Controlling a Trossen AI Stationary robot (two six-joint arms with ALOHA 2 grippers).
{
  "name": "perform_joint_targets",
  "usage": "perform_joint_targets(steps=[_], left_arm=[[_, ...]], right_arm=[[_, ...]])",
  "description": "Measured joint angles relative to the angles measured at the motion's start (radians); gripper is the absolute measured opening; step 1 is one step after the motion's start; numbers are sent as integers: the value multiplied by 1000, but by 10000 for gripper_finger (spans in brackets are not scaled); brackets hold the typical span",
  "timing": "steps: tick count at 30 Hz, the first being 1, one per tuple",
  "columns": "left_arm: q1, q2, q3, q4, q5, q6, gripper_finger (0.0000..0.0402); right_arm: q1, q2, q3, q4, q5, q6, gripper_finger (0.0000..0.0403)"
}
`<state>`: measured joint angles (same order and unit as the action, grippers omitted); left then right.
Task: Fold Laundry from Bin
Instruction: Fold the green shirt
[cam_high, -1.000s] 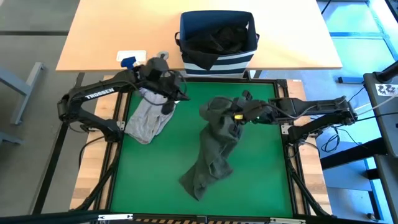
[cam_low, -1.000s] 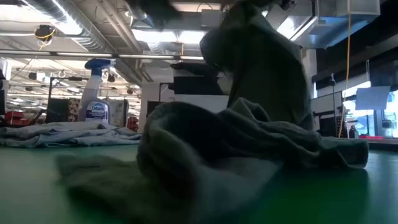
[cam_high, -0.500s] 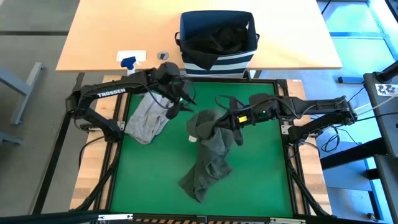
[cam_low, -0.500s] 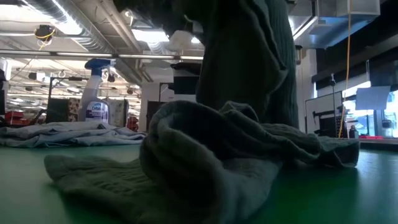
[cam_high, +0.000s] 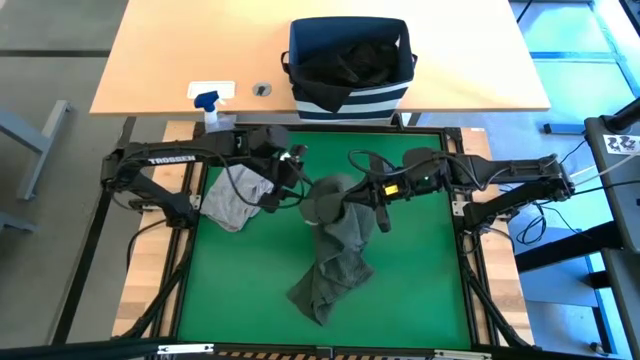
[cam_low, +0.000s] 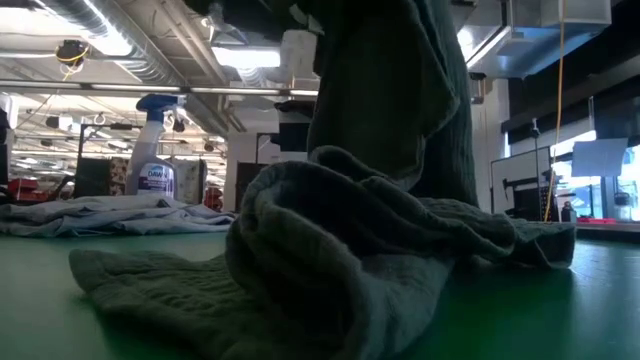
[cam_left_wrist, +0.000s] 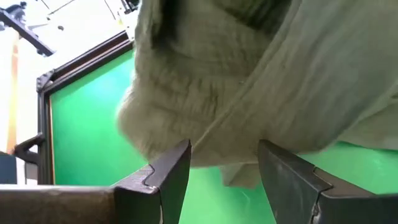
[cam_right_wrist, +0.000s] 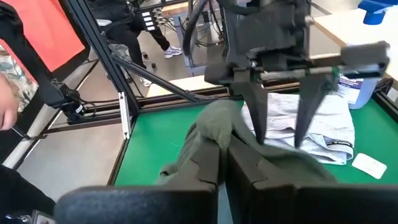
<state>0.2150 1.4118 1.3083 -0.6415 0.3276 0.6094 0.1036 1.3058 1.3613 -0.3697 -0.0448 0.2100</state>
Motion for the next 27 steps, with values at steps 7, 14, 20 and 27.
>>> perform_joint_targets(steps=[7,14,20,27], left_arm=[[0,-41,0,-68,17,-86,183],[-3,-49,0,-165,47,-157,183],[-28,-52,0,-68,-11,-239,183],[-118,-49,0,39,6,-260,183]], right_arm=[[0,-2,0,-1,0,-7,12],[0,-2,0,-40,25,-34,12],[0,-2,0,-69,45,-36,12],[0,-2,0,-76,45,-60,12]])
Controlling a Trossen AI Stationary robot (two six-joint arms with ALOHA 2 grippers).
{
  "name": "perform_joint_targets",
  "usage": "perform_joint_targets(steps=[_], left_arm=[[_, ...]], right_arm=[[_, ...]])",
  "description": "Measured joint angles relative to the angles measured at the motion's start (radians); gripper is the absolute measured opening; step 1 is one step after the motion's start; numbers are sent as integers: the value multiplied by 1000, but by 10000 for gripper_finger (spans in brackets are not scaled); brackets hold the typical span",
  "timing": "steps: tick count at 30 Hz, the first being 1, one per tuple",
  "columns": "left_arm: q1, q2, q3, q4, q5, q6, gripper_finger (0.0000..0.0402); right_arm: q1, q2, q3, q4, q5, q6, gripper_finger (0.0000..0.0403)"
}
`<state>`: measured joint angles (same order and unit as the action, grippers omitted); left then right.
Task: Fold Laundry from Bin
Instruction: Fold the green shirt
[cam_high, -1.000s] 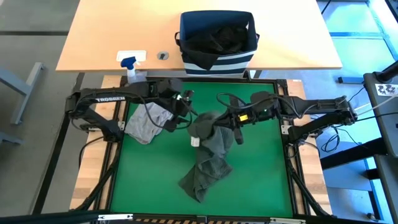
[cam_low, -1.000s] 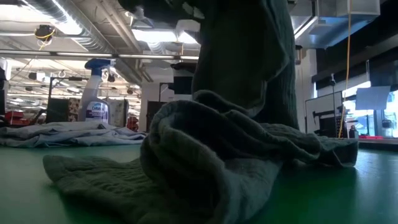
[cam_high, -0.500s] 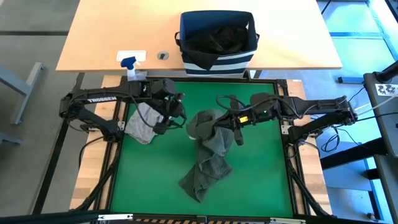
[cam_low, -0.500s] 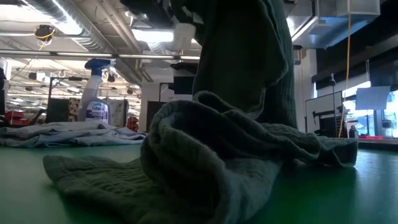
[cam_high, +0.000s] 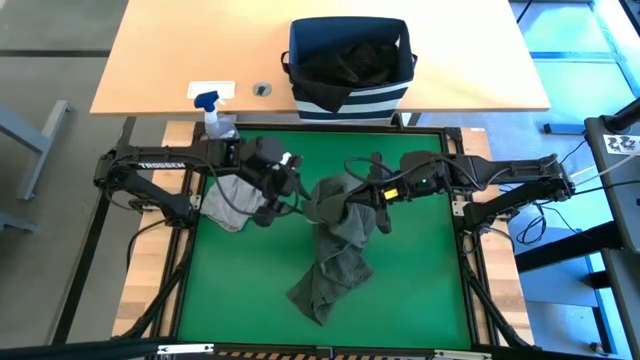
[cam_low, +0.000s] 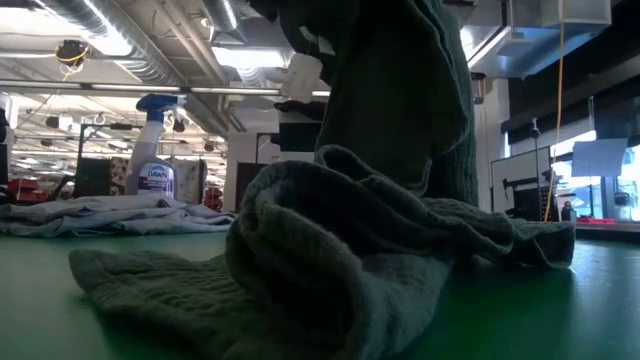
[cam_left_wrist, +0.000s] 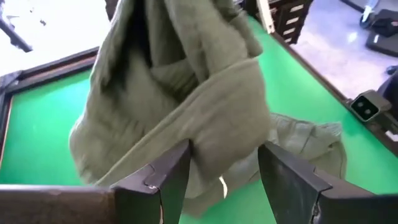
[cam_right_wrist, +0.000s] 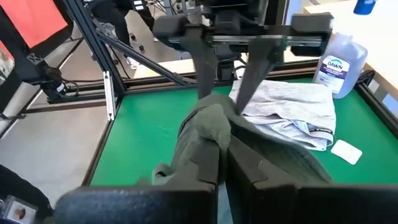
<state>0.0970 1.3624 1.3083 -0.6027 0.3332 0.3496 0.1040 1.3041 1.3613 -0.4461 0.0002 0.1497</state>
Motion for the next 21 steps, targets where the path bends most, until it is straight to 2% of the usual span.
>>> perform_joint_targets(steps=[3,8,10,12,15,18,21], left_arm=[[-15,23,0,38,-8,0,181],[-20,75,0,71,-140,16,136],[-20,84,0,87,-239,32,103],[-23,79,7,97,-385,58,65],[-40,27,74,92,-570,128,14],[-47,-39,178,109,-599,201,11],[-46,-70,278,102,-595,261,11]], right_arm=[[0,0,0,0,20,-24,12],[0,0,0,16,53,-26,12],[0,0,0,41,53,-26,12],[0,0,0,57,53,-26,12],[0,-4,0,71,53,-26,12],[0,-10,0,144,70,-28,12],[-2,-11,0,254,147,-77,12]])
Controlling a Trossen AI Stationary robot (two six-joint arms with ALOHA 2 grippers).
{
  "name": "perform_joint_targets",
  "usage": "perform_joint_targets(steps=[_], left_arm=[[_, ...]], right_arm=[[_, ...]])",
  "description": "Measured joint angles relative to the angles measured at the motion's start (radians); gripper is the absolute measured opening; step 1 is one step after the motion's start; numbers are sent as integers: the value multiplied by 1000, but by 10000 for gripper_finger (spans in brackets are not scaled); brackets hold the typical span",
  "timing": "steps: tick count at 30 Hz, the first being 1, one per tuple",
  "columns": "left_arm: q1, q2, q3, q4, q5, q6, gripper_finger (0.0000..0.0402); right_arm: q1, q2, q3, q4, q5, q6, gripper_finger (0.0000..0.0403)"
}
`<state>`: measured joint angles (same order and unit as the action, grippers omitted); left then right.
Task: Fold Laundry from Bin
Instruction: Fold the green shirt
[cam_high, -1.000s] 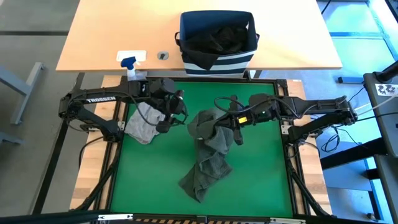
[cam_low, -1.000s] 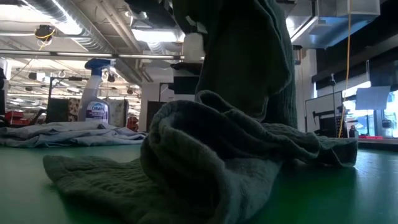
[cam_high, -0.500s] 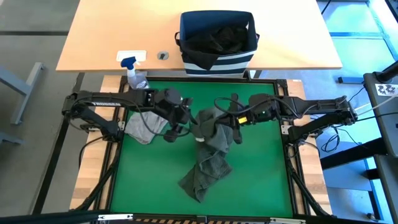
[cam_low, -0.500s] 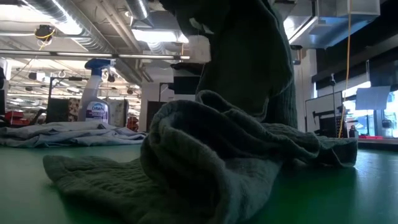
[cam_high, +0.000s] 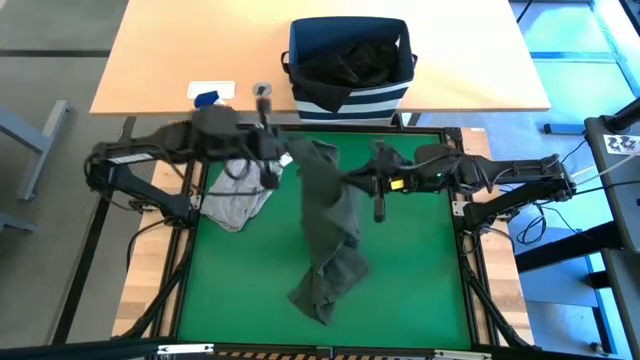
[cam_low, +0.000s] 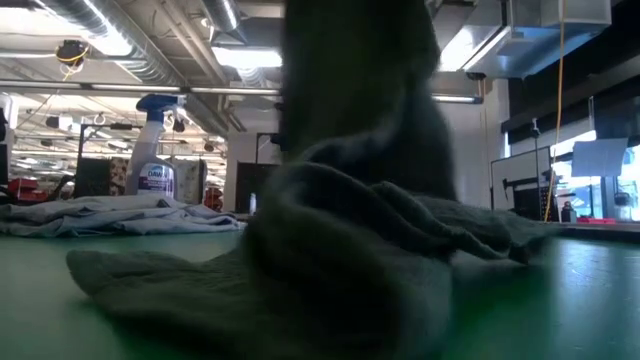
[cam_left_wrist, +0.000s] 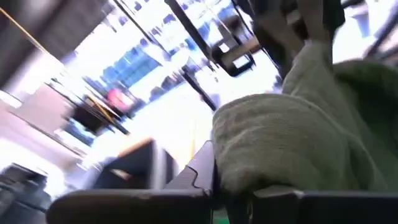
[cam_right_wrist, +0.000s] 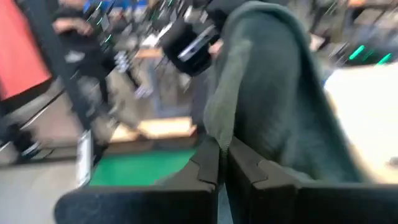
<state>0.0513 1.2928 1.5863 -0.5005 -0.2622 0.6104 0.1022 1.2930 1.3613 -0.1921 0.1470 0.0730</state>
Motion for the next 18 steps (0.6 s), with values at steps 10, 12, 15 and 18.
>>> perform_joint_targets(steps=[10,12,15,18], left_arm=[[9,-17,279,-7,-172,178,9],[32,-18,290,-1,-245,193,9],[67,-30,294,-34,-362,185,10],[103,-28,294,-126,-394,171,10]], right_arm=[[-123,1,2,529,183,43,12],[-159,0,2,615,161,98,12],[-204,-22,5,614,51,162,12],[-221,-41,5,432,-25,241,12]])
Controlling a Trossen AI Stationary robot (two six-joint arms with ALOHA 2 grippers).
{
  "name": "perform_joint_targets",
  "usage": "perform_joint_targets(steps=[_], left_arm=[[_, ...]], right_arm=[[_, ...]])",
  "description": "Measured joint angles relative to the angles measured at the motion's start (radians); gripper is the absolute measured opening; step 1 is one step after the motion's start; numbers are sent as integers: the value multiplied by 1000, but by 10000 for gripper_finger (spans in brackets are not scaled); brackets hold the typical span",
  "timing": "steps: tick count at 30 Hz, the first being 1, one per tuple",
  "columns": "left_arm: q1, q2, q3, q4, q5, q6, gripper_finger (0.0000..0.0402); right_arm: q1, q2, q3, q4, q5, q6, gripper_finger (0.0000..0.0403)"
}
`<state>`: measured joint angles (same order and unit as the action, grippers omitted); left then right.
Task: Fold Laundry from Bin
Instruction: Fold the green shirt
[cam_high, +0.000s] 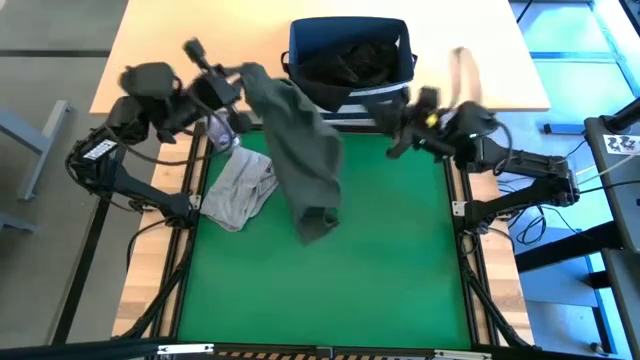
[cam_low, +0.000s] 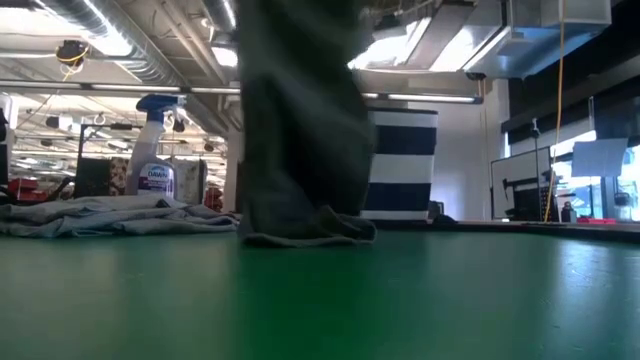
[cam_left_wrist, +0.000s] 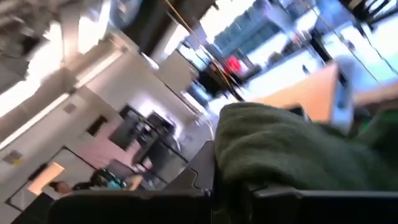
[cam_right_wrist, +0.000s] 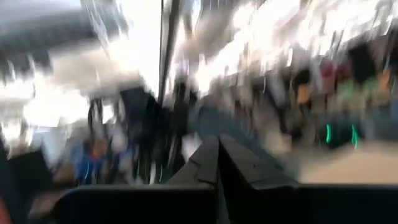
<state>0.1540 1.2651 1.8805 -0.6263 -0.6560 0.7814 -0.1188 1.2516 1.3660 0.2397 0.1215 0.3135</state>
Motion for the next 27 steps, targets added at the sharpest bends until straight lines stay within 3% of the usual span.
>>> perform_joint_targets(steps=[5,10,15,18,27], left_arm=[[12,11,-3,-144,86,-91,10],[3,10,-3,-174,152,-103,10],[1,10,-3,-174,207,-148,10],[1,11,-3,-175,215,-152,10],[1,32,-3,-177,218,-155,11]], right_arm=[[15,-10,-3,-389,-17,6,12],[47,-3,-7,-570,18,-80,12],[54,48,-10,-557,93,-82,14],[37,105,-10,-509,114,-87,37],[34,244,-10,-249,-27,-106,197]])
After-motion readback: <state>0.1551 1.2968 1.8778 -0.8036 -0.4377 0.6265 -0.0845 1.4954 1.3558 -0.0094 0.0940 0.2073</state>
